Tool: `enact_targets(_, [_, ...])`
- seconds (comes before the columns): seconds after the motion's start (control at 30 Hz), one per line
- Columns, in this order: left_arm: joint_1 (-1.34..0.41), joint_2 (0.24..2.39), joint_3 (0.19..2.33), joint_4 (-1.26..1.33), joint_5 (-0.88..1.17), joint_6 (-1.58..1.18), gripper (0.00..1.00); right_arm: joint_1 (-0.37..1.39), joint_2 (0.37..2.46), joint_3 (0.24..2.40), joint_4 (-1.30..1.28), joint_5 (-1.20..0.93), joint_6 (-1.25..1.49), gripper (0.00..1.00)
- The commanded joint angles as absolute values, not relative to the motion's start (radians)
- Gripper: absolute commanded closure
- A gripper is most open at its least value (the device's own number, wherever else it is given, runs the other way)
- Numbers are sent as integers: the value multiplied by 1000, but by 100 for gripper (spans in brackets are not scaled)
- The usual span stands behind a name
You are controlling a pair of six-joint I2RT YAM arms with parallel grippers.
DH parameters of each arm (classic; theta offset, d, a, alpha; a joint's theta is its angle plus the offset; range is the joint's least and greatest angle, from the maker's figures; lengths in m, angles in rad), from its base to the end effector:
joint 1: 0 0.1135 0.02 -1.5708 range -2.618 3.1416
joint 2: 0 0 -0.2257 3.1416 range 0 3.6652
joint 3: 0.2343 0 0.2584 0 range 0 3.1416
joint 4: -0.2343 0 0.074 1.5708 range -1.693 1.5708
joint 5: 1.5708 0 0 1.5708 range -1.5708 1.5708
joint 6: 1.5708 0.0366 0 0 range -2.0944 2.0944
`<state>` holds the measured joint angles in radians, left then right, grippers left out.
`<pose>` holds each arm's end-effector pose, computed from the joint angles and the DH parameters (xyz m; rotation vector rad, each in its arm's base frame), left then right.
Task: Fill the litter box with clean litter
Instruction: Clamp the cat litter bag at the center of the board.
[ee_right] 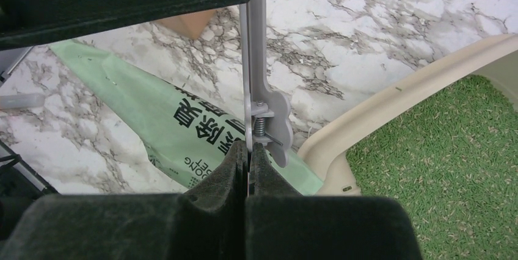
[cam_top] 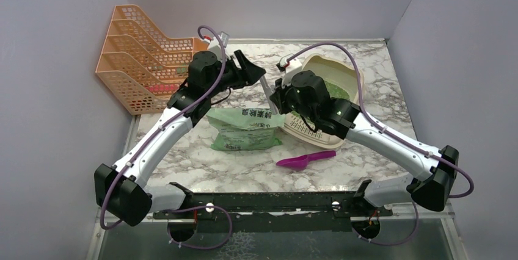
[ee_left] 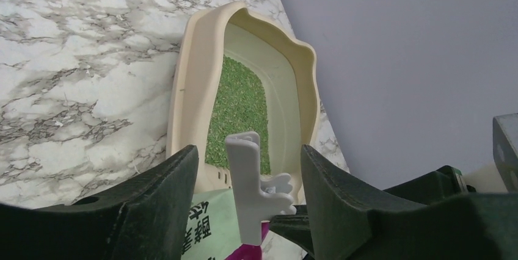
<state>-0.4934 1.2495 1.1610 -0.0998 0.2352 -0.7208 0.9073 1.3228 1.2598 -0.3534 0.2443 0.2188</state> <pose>0.2708 -0.1553 0.3447 -0.0306 1.8850 -1.0678 0.2037 0.2462 0.3320 -0.5246 1.9372 0.4877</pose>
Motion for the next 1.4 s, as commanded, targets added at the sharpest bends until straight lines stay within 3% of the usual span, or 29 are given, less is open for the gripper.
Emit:
enact_targets(0.0, [-505,1267,1168,-100,243,-698,40,930,1322,1295,-276,303,200,99])
enact_targets(0.23, [-528,1301,1193,-153,238,-657,50,942,1330,1301,-241,272,210,99])
enact_targets(0.57, [-537,1274,1194,-178,188,-629,81,943,1310,1270,-233,250,224,95])
enact_targets(0.63, [-537,1273,1192,-177,188,-630,84,943,1292,1250,-220,241,245,88])
enact_targets(0.73, [-537,1265,1185,-174,182,-634,85,942,1260,1242,-238,238,302,70])
enact_targets(0.87, [-537,1244,1175,-162,171,-635,85,904,1216,1261,-301,244,390,32])
enact_targets(0.9, [-537,1241,1174,-159,169,-636,85,875,1207,1261,-310,200,407,26])
enact_targets(1.03, [-537,1229,1170,-152,167,-641,85,736,1198,1237,-300,-47,462,20])
enact_targets(1.37, [-537,1224,1165,-152,171,-649,85,726,1279,1233,-184,-278,422,19])
